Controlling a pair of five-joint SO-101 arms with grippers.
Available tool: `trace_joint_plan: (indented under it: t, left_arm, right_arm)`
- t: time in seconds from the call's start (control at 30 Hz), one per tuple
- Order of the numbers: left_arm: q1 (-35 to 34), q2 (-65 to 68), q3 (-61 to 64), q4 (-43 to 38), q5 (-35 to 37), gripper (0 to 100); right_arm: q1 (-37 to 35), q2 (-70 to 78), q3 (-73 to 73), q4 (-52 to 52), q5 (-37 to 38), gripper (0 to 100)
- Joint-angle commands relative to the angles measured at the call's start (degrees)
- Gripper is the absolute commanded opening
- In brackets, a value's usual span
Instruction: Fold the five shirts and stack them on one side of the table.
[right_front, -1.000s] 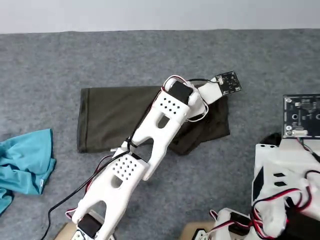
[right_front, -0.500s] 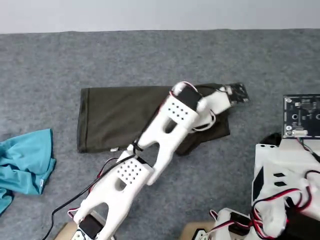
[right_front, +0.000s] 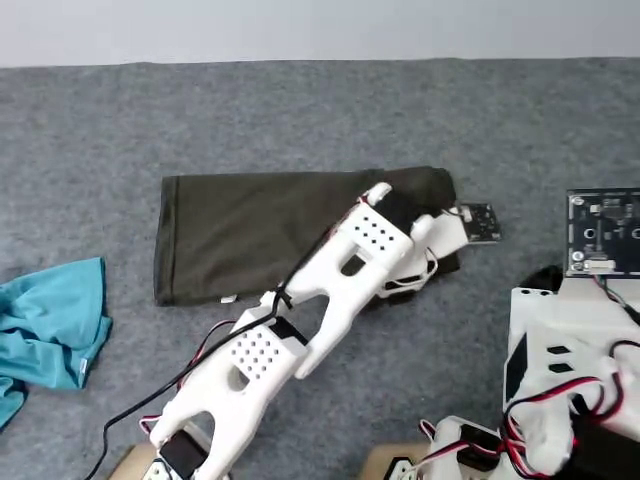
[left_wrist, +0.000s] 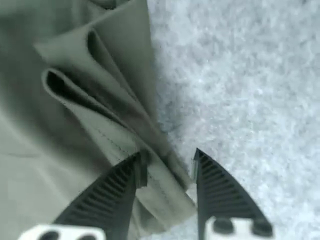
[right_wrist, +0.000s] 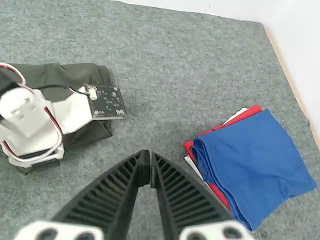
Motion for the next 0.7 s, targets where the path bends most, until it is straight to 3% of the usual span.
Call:
trace_joint_plan:
  t: [0.0, 0.2, 0.47, 0.67]
  left_arm:
    - [-2.0, -0.7, 0.0, 1.2, 0.4, 16]
    - [-1.8, 3.3, -0.1, 0.1, 0.4, 15]
    - [-1.9, 2.2, -5.8, 1.7, 0.1, 2]
    - [-2.9, -1.7, -6.7, 1.7, -1.8, 1]
  right_arm:
    - [0.8, -0.4, 0.3, 2.3, 0.7, 1.5]
    - [0.8, -0.4, 2.0, 2.3, 0.7, 1.5]
    - [0.8, -0.5, 2.5, 2.3, 0.7, 1.5]
    - [0.8, -0.5, 2.4, 2.3, 0.7, 1.5]
